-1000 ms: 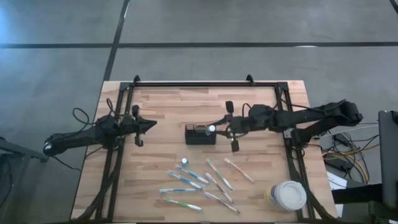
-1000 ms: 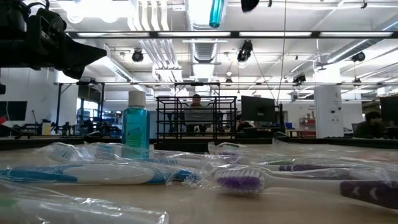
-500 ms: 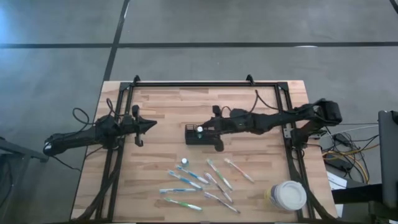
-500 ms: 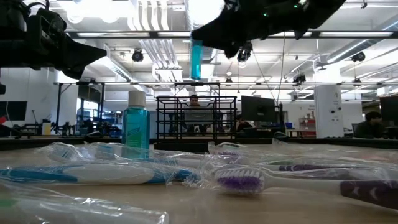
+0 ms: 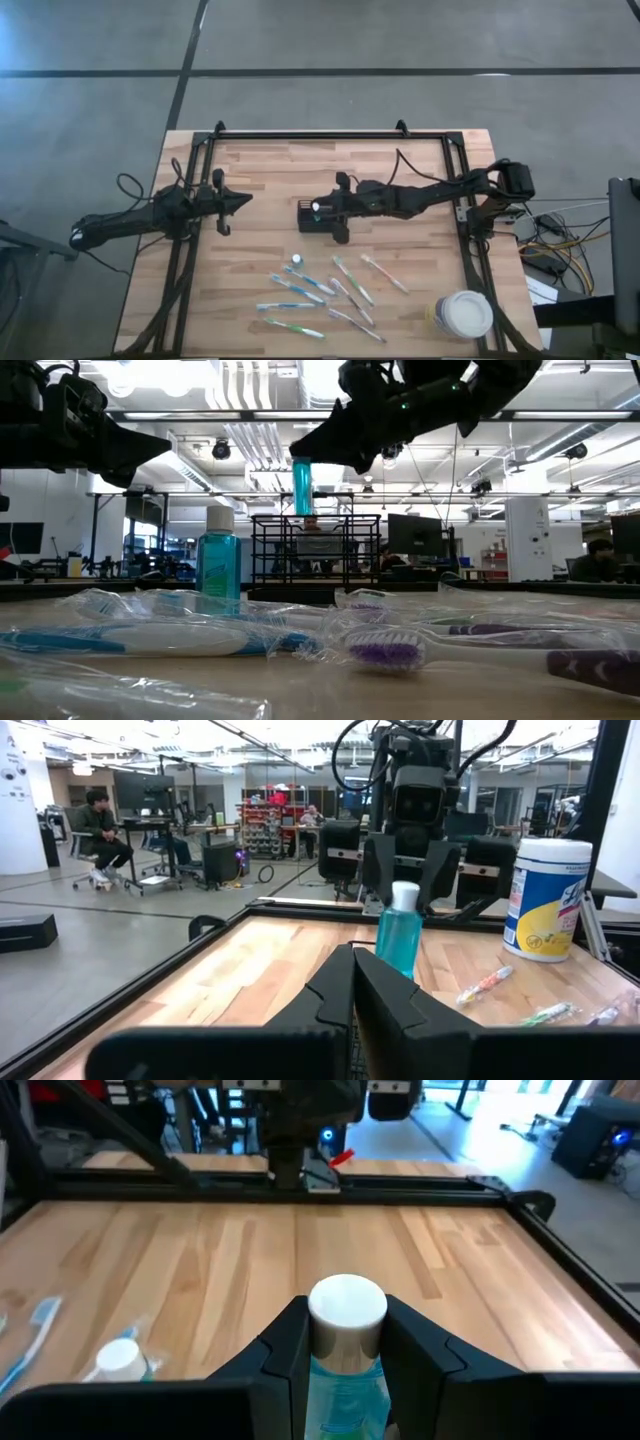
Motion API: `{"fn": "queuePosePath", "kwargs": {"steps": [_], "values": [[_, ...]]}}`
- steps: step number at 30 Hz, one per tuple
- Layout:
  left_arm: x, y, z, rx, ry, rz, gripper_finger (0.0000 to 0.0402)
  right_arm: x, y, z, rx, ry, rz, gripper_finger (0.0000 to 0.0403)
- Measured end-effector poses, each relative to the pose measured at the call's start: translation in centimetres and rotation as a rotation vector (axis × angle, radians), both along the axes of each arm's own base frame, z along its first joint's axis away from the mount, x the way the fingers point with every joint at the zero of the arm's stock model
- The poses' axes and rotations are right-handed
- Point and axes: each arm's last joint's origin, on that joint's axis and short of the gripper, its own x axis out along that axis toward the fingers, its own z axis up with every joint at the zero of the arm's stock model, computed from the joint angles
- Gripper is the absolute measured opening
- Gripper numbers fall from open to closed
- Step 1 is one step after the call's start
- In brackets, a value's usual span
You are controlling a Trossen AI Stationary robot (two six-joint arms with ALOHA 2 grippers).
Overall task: Pick & Place toothbrushing station
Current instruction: Put the right blue mouthwash into the black mesh organizer
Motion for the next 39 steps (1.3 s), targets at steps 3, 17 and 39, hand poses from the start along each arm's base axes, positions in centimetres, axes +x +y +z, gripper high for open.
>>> {"fn": "queuePosePath", "kwargs": {"steps": [3, 17, 39], "values": [[0.0, 0.0, 0.0, -0.001, 0.000, 0.000, 0.0012, 0.0, -0.1, 0.1, 0.011, -0.006, -0.042, 0.0086], [-0.1, 0.0, 0.8, -0.004, -0.047, -0.001, 0.0012, -0.1, 2.2, 0.4, -0.057, -0.033, -0.084, 0.0086], [-0.2, 0.0, 1.5, -0.010, -0.068, 0.001, 0.0012, -10.3, 8.1, 0.5, -0.011, -0.075, -0.078, 0.0086]]}}
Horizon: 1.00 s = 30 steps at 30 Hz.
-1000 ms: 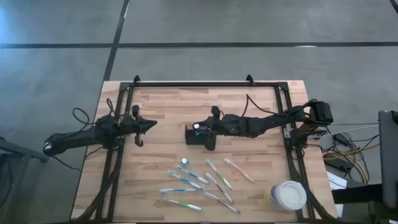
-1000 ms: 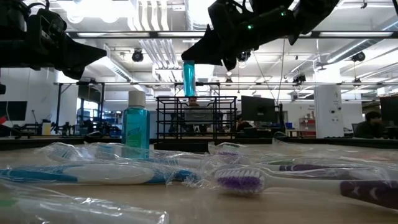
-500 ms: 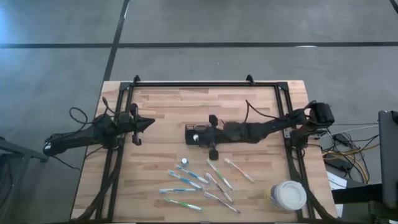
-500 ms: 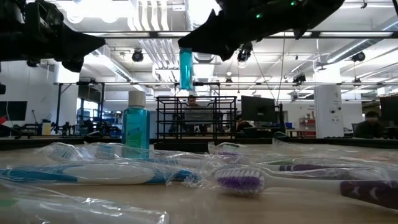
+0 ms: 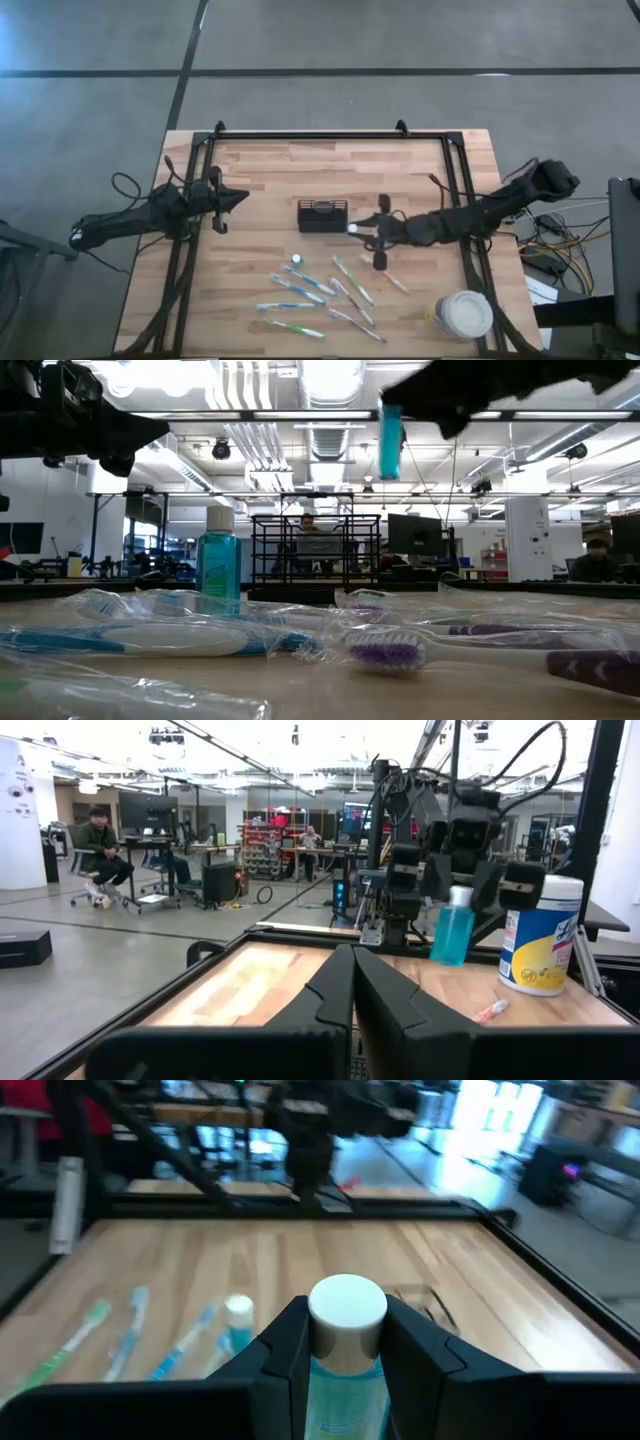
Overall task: Pick & Place toothbrushing station
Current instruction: Put the right blue mouthwash into the black mesh organizer
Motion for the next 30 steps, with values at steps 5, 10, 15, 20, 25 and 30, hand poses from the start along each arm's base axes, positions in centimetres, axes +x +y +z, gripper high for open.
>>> {"fn": "queuePosePath", "kwargs": {"steps": [5, 10, 15, 20, 25, 30], "values": [[0.0, 0.0, 0.0, 0.000, 0.000, 0.001, 0.0012, -1.7, 0.5, -2.0, 0.007, -0.004, -0.047, 0.0086], [0.0, 0.0, 0.0, 0.000, 0.000, 0.002, 0.0012, -2.1, 0.2, -4.3, 0.017, -0.013, -0.073, 0.0086], [0.0, 0.0, 0.0, 0.000, 0.001, 0.002, 0.0012, -2.2, 0.1, -6.4, 0.007, 0.018, -0.089, 0.0086], [0.0, 0.0, 0.0, 0.003, 0.002, 0.002, 0.0012, -2.3, -0.3, -8.0, 0.015, -0.003, -0.101, 0.0086], [0.0, 0.0, 0.0, 0.003, 0.002, 0.002, 0.0012, -1.9, -0.4, -9.3, 0.023, 0.018, -0.113, 0.0086], [0.0, 0.0, 0.0, 0.004, 0.002, 0.002, 0.0012, -1.3, -0.2, -10.7, 0.034, 0.053, -0.118, 0.0086]]}}
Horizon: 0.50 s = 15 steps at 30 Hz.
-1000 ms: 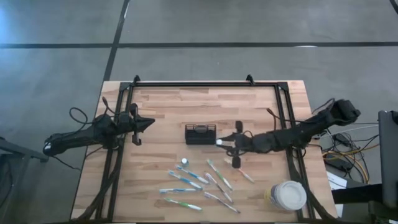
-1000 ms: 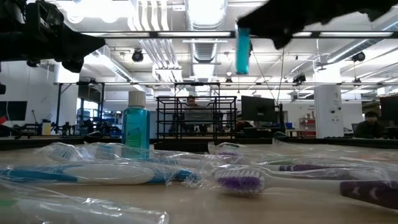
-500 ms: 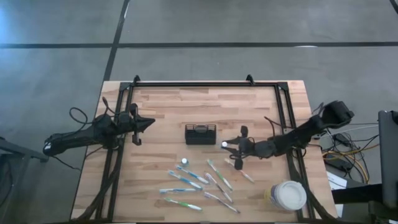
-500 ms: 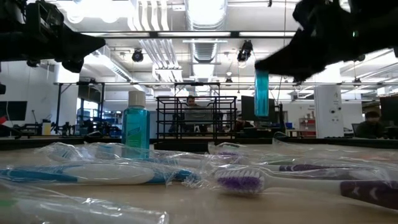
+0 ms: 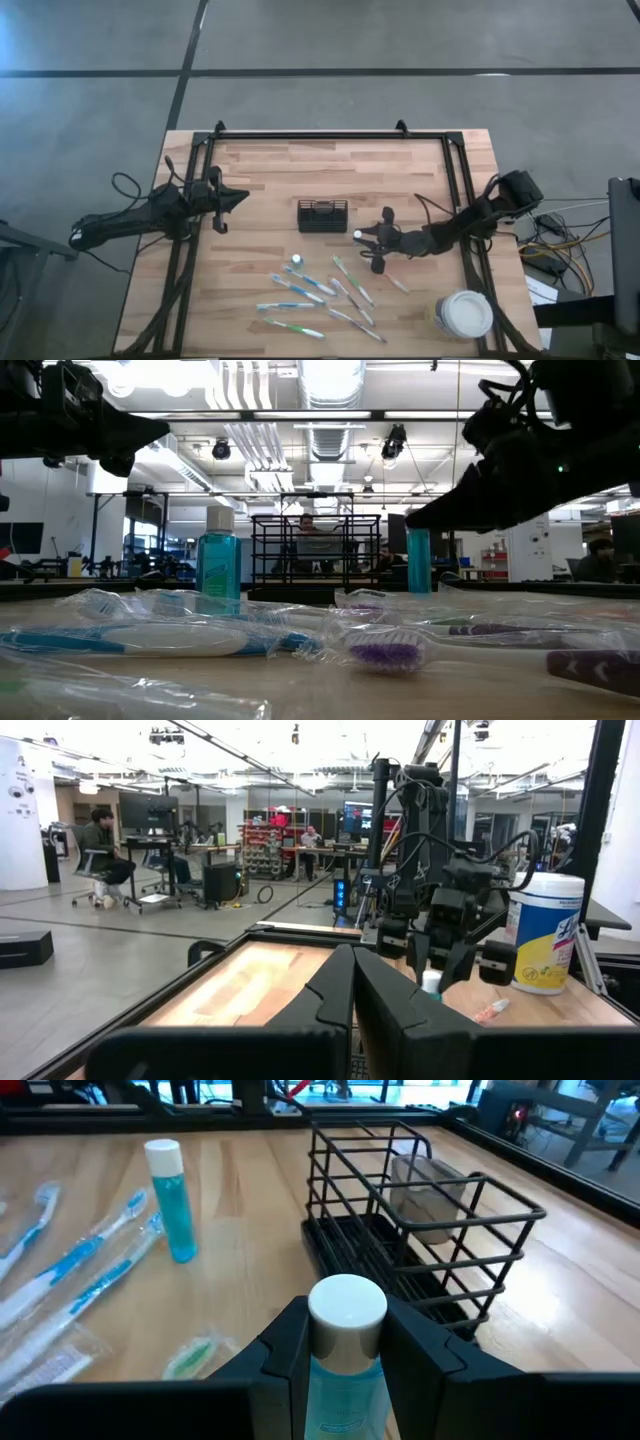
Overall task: Pick & Place toothbrushing station
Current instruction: Put the right blue mouthwash into the black mesh organizer
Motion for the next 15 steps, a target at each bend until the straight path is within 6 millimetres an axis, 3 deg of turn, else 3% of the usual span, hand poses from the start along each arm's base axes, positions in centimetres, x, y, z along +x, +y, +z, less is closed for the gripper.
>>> {"fn": "queuePosePath", "kwargs": {"steps": [15], "values": [[0.0, 0.0, 0.0, 0.000, 0.000, 0.000, 0.0012, 0.8, 0.2, -1.2, 0.028, 0.008, -0.011, 0.0092]]}}
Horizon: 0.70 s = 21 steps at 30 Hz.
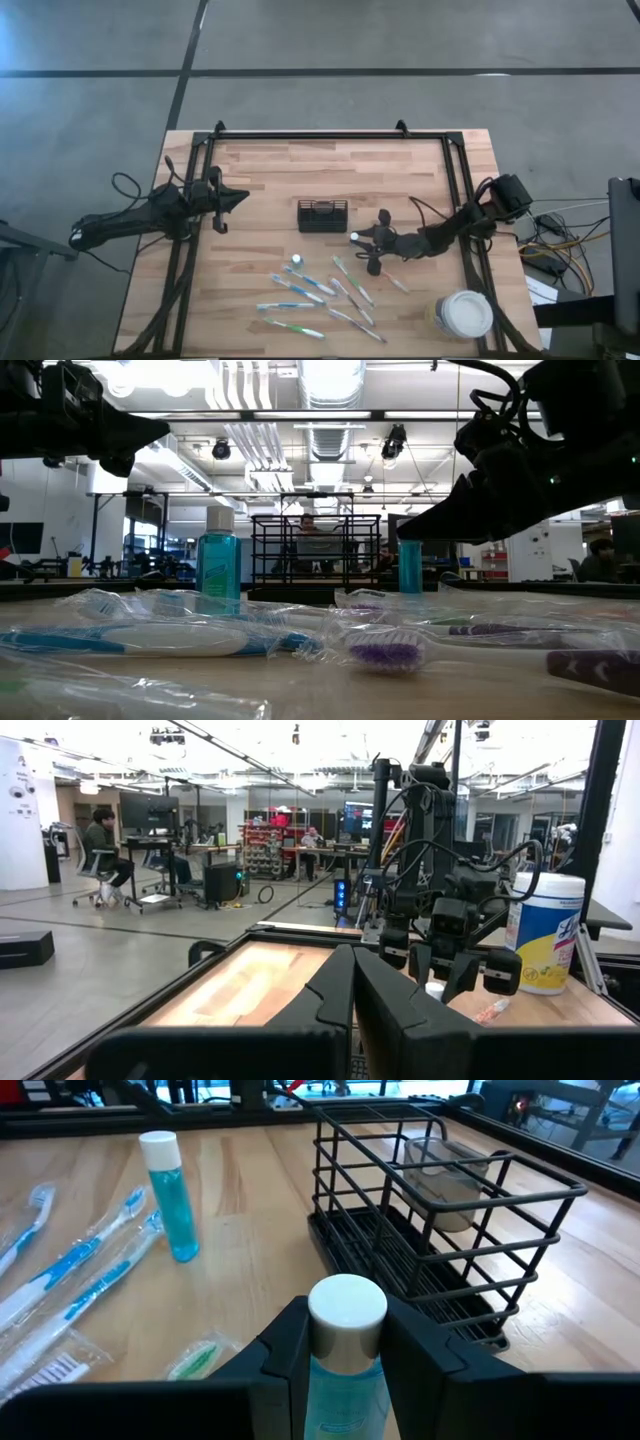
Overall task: Pick & Place toothbrushing station
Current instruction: Put the right blue mouthwash into the black mesh organizer
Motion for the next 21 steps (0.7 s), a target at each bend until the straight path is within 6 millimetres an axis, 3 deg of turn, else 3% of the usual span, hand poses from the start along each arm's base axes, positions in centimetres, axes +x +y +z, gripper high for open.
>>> {"fn": "queuePosePath", "kwargs": {"steps": [8, 21], "values": [[0.00, 0.00, 0.00, 0.000, 0.000, 0.000, 0.0012, -0.01, -0.18, -0.06, 0.005, 0.007, -0.012, 0.0136], [0.00, 0.00, 0.00, 0.000, 0.000, 0.000, 0.0012, -0.03, -0.18, 0.00, 0.005, 0.005, -0.012, 0.0131]]}}
